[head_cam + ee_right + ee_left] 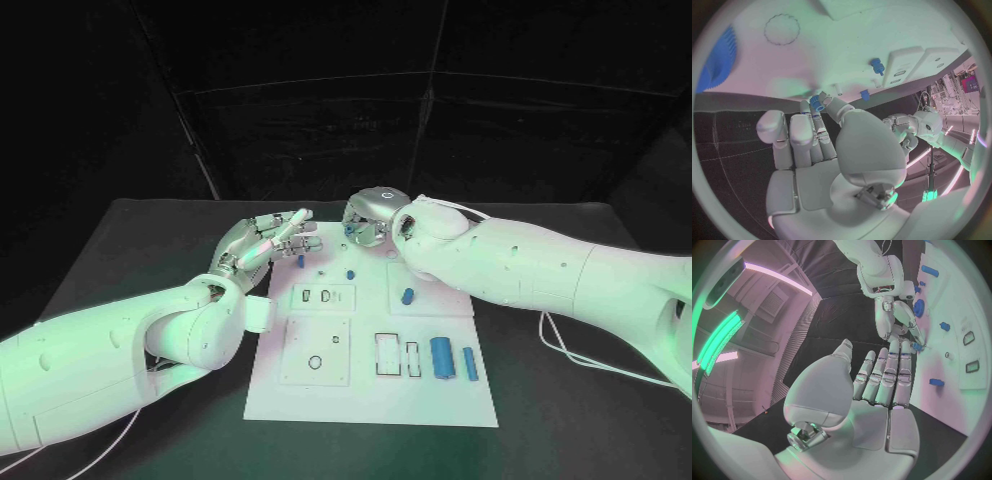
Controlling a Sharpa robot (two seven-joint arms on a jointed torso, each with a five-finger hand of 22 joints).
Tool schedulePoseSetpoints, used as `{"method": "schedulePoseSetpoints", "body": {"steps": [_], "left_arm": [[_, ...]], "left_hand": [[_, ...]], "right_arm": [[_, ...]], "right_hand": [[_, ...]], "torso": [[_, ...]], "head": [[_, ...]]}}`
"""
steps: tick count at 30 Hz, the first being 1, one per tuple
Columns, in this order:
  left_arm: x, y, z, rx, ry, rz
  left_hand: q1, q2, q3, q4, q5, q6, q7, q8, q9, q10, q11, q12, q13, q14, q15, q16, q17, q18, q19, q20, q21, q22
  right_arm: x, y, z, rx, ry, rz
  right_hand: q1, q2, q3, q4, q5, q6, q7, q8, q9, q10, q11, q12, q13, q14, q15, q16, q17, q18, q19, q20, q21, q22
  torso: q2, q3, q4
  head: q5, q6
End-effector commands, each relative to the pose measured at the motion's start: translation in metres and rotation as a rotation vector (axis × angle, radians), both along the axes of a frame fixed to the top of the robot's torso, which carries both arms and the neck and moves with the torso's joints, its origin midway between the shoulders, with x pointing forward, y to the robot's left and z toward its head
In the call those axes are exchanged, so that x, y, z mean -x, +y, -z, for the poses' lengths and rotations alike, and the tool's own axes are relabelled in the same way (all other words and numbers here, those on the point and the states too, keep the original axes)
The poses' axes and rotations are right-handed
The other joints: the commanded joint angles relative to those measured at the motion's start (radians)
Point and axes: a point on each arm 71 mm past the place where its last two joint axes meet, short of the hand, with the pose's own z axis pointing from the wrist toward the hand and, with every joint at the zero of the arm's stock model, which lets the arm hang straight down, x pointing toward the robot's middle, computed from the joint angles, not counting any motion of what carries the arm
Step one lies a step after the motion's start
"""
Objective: Assemble the parts on the task board
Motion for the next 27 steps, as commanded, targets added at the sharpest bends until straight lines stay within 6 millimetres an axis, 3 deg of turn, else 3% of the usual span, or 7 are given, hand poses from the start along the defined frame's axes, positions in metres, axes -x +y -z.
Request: {"method": "schedulePoseSetpoints", "body": {"steps": [1,8,10,14,17,22,27], "left_arm": [[0.000,-0.001,-0.002,0.005,-0.007,0.008],[0.000,0.000,-0.002,0.005,-0.006,0.008],[0.000,0.000,-0.002,0.004,-0.006,0.007],[0.000,0.002,-0.002,0.003,-0.006,0.004],[0.001,0.004,-0.002,0.001,-0.006,0.001],[0.001,0.005,-0.002,0.001,-0.007,0.000],[0.002,0.006,-0.003,0.001,-0.007,0.000]], "left_hand": [[0.006,0.003,-0.001,-0.005,0.001,0.005,0.039,-0.004,0.000,0.002,0.002,-0.007,-0.001,-0.003,0.001,-0.003,0.001,0.010,-0.007,0.003,-0.006,-0.002],[0.006,0.003,-0.001,-0.005,0.001,0.005,0.039,-0.004,0.000,0.002,0.002,-0.007,-0.001,-0.003,0.001,-0.003,0.001,0.010,-0.007,0.003,-0.006,-0.002],[0.006,0.003,-0.001,-0.005,0.001,0.005,0.039,-0.004,0.000,0.002,0.002,-0.007,-0.001,-0.002,0.001,-0.003,0.001,0.010,-0.007,0.003,-0.006,-0.002],[0.006,0.004,-0.001,-0.006,0.001,0.006,0.039,-0.004,0.000,0.002,0.002,-0.007,-0.001,-0.002,0.001,-0.003,0.001,0.010,-0.008,0.003,-0.006,-0.002],[0.006,0.004,-0.001,-0.006,0.001,0.006,0.039,-0.004,0.000,0.002,0.002,-0.007,-0.001,-0.002,0.001,-0.003,0.001,0.010,-0.008,0.003,-0.006,-0.002],[0.007,0.004,-0.001,-0.006,0.001,0.005,0.039,-0.004,0.000,0.002,0.002,-0.008,-0.001,-0.002,0.001,-0.003,0.001,0.010,-0.008,0.003,-0.006,-0.002],[0.007,0.004,-0.001,-0.006,0.001,0.008,0.039,-0.004,0.000,0.002,0.002,-0.008,-0.001,-0.002,0.001,-0.004,0.001,0.010,-0.008,0.003,-0.007,-0.002]], "right_arm": [[0.000,0.000,-0.002,-0.008,-0.013,-0.002],[0.000,-0.006,-0.007,-0.057,-0.063,0.016],[0.001,-0.010,-0.009,-0.084,-0.080,0.020],[0.006,-0.021,-0.012,-0.130,-0.091,0.029],[0.011,-0.030,-0.014,-0.162,-0.087,0.034],[0.020,-0.051,-0.026,-0.240,-0.058,0.063],[0.029,-0.087,-0.031,-0.293,0.064,0.144]], "right_hand": [[0.002,-0.014,-0.005,0.010,-0.009,-0.023,0.002,-0.002,-0.001,-0.035,0.003,-0.004,-0.002,-0.013,0.006,-0.029,-0.037,0.007,-0.027,0.001,-0.023,-0.035],[0.031,-0.025,-0.069,0.022,-0.006,-0.229,-0.017,-0.006,-0.007,-0.164,0.022,0.009,-0.001,-0.045,0.020,-0.128,-0.170,0.029,-0.100,0.013,-0.105,-0.163],[0.040,-0.026,-0.087,0.025,-0.001,-0.317,-0.016,-0.011,-0.012,-0.176,0.023,0.018,-0.001,-0.045,0.020,-0.135,-0.181,0.030,-0.102,0.014,-0.113,-0.174],[0.050,-0.027,-0.108,0.028,0.008,-0.370,-0.005,-0.013,-0.014,-0.182,0.021,0.032,0.000,-0.044,0.019,-0.146,-0.197,0.031,-0.102,0.014,-0.120,-0.185],[0.056,-0.023,-0.123,0.034,0.015,-0.339,0.012,-0.007,-0.010,-0.174,0.018,0.050,0.001,-0.041,0.017,-0.149,-0.202,0.031,-0.097,0.012,-0.122,-0.186],[0.060,-0.007,-0.130,0.049,0.038,-0.128,0.025,0.035,0.013,-0.074,0.012,0.113,0.010,-0.017,0.011,-0.103,-0.146,0.018,-0.049,0.007,-0.085,-0.124],[0.029,-0.033,-0.157,0.077,0.071,-0.079,0.002,0.049,0.013,0.143,-0.028,0.237,0.076,0.019,-0.021,0.005,-0.013,-0.005,0.035,-0.017,-0.004,0.012]], "torso": [[0.000,-0.0003,0.0003],[-0.001,0.0007,-0.0011],[-0.001,0.0009,-0.0019],[-0.003,0.0009,-0.0041],[-0.004,0.0011,-0.0046],[-0.007,0.0018,-0.0096],[-0.015,0.0045,-0.0184]], "head": [[0.000,0.001],[0.001,0.003],[0.001,0.004],[0.003,0.006],[0.001,0.009],[0.000,0.015],[-0.002,0.019]]}}
